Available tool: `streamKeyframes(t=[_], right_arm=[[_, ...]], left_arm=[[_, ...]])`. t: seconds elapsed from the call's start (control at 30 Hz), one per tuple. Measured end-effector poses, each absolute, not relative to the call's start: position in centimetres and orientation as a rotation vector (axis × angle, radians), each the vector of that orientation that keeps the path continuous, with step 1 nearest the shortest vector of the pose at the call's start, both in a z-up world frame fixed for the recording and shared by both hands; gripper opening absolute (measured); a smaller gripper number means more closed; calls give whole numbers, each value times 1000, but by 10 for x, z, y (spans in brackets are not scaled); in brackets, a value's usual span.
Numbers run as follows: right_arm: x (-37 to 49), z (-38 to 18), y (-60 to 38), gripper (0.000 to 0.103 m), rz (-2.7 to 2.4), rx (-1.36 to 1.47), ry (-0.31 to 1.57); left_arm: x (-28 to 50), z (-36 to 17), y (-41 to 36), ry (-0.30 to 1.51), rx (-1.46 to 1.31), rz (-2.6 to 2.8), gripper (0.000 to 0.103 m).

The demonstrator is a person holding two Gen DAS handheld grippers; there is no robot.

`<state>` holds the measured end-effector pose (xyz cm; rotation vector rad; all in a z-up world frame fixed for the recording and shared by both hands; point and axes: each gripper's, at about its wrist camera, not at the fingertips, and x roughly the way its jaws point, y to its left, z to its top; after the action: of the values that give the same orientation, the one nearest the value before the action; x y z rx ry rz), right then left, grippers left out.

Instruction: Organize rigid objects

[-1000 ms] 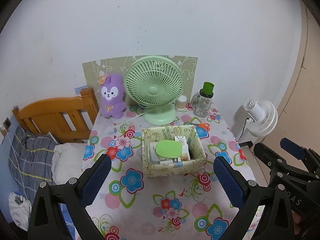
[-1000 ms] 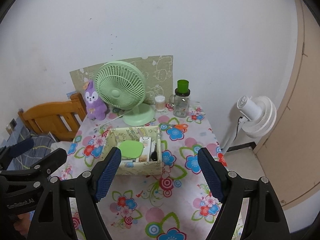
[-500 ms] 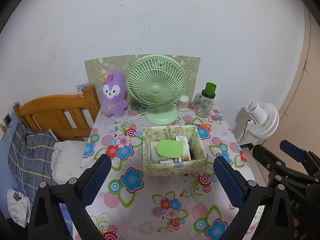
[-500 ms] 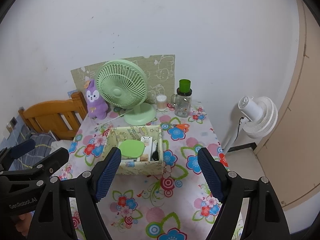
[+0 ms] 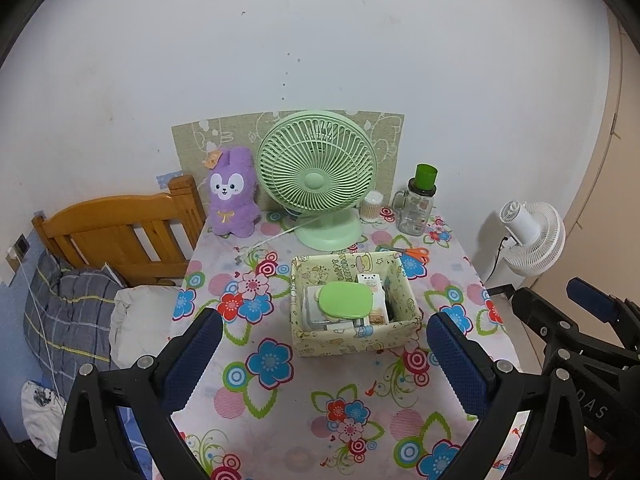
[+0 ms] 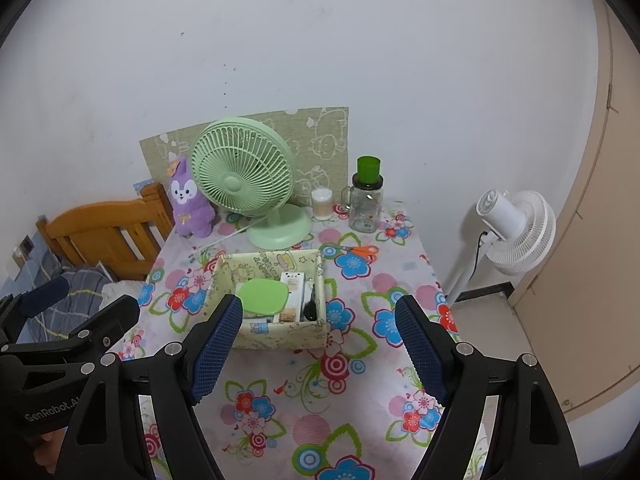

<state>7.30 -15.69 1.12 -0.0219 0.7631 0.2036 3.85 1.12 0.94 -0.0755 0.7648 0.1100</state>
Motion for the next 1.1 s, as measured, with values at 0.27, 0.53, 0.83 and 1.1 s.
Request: streamKeyframes(t=[0.27,0.53,0.83,1.1], right_arm=[[73,10,-157,81,206,-21,765],[73,10,-157,81,204,-14,765],[72,10,-157,81,204,-13,764],[71,10,-158,81,203,-12,760]], left_arm=[[40,8,12,773,-71,117,103],[39,9,11,766,-67,126,103],[39,10,12,766,-70,121,103],[39,10,12,765,-69,121,103]])
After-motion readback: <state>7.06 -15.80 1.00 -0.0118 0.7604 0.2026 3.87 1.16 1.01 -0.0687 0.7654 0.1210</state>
